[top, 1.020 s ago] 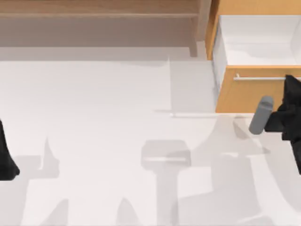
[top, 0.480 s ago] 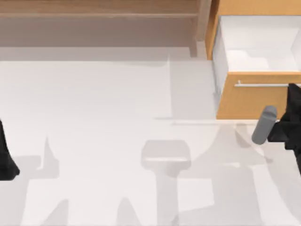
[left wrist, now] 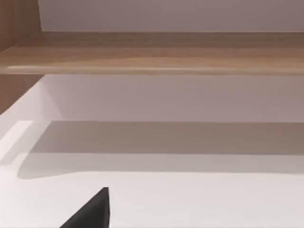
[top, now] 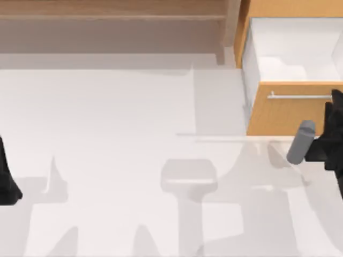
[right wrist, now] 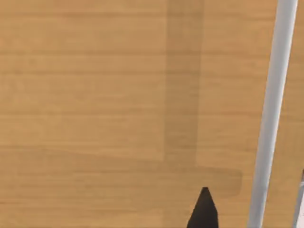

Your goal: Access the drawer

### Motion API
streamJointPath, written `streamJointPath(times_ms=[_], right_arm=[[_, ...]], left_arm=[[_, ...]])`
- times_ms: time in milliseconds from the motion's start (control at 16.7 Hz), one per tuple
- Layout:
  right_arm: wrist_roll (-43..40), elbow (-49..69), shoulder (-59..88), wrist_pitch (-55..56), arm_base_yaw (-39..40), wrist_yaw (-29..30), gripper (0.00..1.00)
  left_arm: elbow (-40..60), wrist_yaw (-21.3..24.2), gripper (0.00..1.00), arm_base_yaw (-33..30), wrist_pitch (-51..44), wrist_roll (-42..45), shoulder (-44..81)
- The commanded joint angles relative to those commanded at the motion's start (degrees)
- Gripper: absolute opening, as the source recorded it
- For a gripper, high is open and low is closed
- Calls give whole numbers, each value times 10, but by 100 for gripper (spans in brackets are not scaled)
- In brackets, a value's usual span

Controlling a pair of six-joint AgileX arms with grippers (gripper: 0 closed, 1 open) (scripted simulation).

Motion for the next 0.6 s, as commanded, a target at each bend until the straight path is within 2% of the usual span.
streamJointPath(times_ms=[240, 600], right_arm=[[0, 0, 0, 0, 0, 0, 98], [0, 0, 0, 0, 0, 0, 100]], left_arm=[[0, 0, 100, 0, 0, 0, 0], [0, 0, 100, 0, 0, 0, 0]])
